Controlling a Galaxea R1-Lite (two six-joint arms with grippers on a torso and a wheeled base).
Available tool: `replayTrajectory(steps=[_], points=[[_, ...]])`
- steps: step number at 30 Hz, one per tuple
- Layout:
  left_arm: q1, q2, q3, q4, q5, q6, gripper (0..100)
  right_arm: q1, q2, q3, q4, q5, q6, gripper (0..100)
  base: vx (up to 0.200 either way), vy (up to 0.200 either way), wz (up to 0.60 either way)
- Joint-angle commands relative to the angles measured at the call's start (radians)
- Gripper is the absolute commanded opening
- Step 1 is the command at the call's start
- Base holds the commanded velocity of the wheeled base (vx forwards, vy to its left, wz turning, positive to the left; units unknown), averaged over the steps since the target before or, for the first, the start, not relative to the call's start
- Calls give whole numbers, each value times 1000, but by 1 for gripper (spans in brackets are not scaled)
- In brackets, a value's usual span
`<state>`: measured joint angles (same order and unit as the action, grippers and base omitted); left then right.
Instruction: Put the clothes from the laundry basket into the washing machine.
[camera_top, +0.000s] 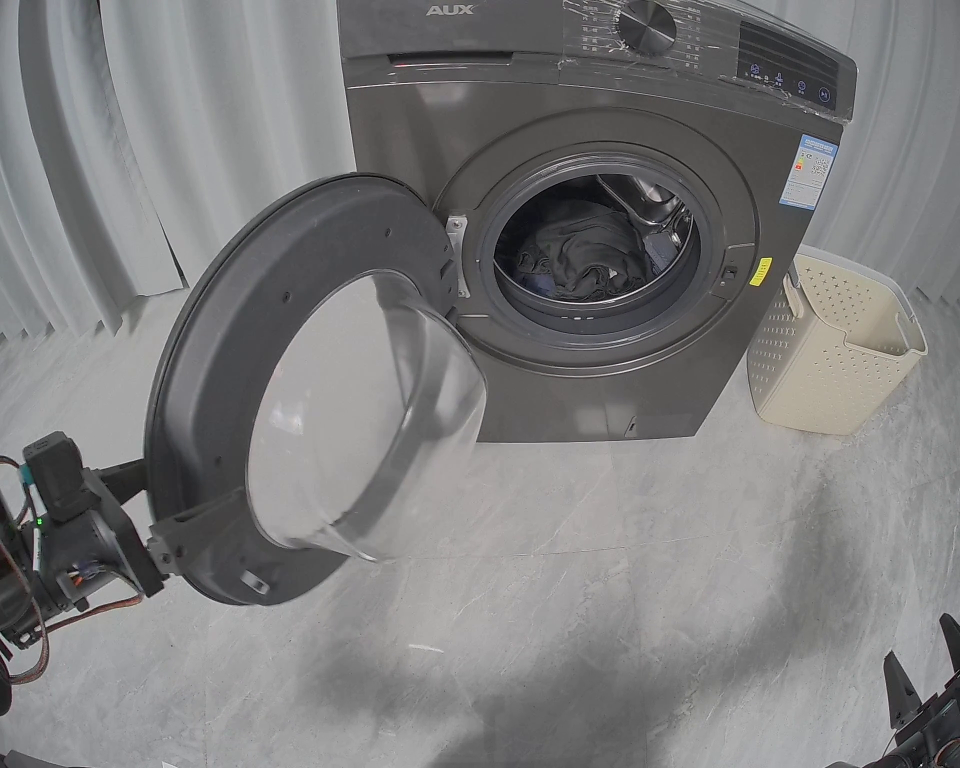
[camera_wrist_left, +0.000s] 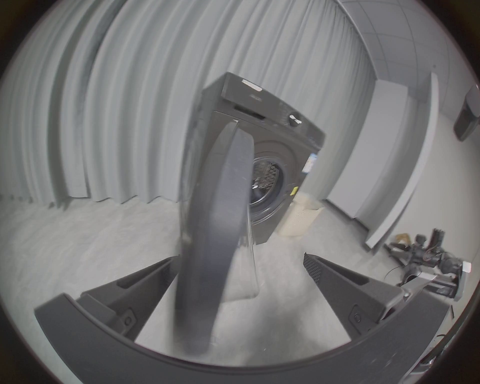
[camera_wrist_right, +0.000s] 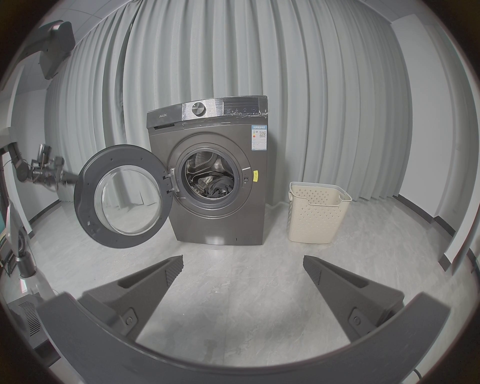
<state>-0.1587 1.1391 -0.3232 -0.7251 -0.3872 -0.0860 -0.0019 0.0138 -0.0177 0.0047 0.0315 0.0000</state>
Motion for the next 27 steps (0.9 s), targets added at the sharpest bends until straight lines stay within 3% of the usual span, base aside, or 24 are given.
replayTrajectory(steps=[1,4,11,19,22,25,27], points=[[-183,-1,23,-53,-51,-90,100,0,-6,16,0,-1,3,100,0,0,0],[-214,-45,33,-42,-50,-113,100,0,-6,16,0,-1,2,100,0,0,0],[-191,-59,29,-37,-25,-107,100,0,-6,16,0,-1,2,100,0,0,0],[-111,14,9,-51,1,-97,100,2,-6,16,0,-1,0,100,0,0,0],[-96,56,4,-53,1,-80,100,2,-6,16,0,-1,-3,100,0,0,0],[-124,168,-25,-54,22,-3,100,0,-6,16,0,-1,-2,100,0,0,0],[-180,231,-57,-65,45,11,100,0,-6,16,0,-1,2,100,0,0,0]])
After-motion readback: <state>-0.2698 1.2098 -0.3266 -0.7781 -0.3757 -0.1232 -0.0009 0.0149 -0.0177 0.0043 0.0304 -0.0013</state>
